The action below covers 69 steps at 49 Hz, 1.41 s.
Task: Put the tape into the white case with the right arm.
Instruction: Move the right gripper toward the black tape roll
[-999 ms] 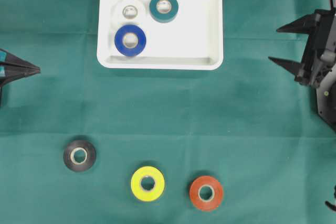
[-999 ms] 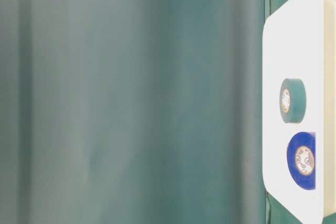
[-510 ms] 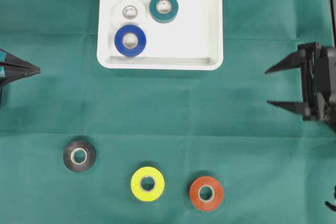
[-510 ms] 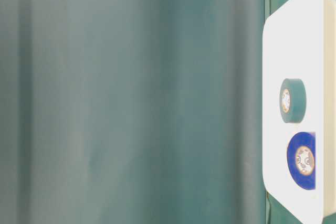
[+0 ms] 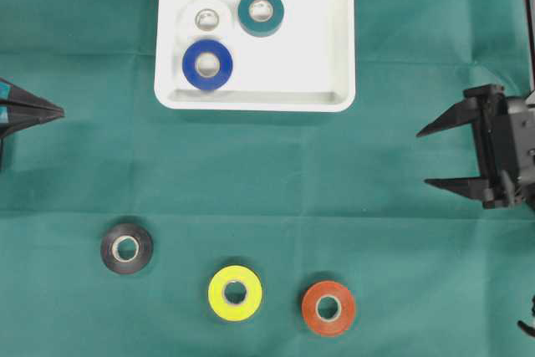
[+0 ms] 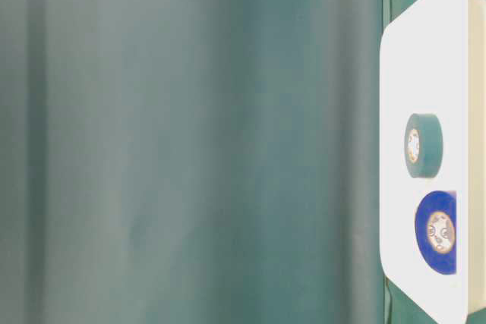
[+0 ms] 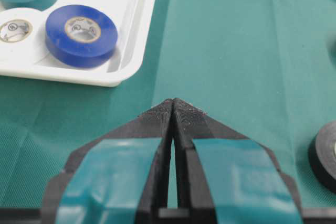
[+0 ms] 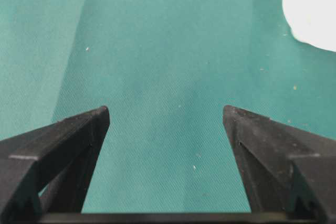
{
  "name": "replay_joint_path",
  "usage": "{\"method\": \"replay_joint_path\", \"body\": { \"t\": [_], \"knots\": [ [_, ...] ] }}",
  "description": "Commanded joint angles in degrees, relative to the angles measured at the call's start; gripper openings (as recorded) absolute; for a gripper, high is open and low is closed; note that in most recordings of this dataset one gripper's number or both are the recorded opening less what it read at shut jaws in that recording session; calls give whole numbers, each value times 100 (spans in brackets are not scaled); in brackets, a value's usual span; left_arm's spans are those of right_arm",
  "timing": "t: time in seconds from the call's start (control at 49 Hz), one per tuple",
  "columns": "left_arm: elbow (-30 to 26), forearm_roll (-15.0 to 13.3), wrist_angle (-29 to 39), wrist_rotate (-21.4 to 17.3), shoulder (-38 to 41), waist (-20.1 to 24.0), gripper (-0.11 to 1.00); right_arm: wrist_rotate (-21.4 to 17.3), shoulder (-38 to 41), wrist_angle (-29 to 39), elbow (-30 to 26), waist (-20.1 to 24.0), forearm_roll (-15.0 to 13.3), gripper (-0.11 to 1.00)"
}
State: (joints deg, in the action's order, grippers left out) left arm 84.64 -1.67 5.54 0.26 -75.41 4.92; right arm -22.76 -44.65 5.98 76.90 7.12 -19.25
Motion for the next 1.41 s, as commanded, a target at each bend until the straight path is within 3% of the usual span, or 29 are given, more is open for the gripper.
{"method": "replay_joint_path", "body": {
  "t": [0.0,0.184,0.489,0.775,1.387],
  "knots": [
    [-97,0,-26,9,53,26,0,9,352,-237,-308,9,-18,59],
    [-97,0,-35,9,44,18,0,18,1222,-598,-896,9,-18,60],
    [-97,0,-35,9,53,26,0,18,2927,-650,-2206,-9,-18,60],
    [-88,0,-35,9,53,26,0,18,4544,-650,-3850,0,-18,60],
    [-35,0,-62,9,44,26,0,-18,6521,-352,-6794,158,-18,60]
  ]
}}
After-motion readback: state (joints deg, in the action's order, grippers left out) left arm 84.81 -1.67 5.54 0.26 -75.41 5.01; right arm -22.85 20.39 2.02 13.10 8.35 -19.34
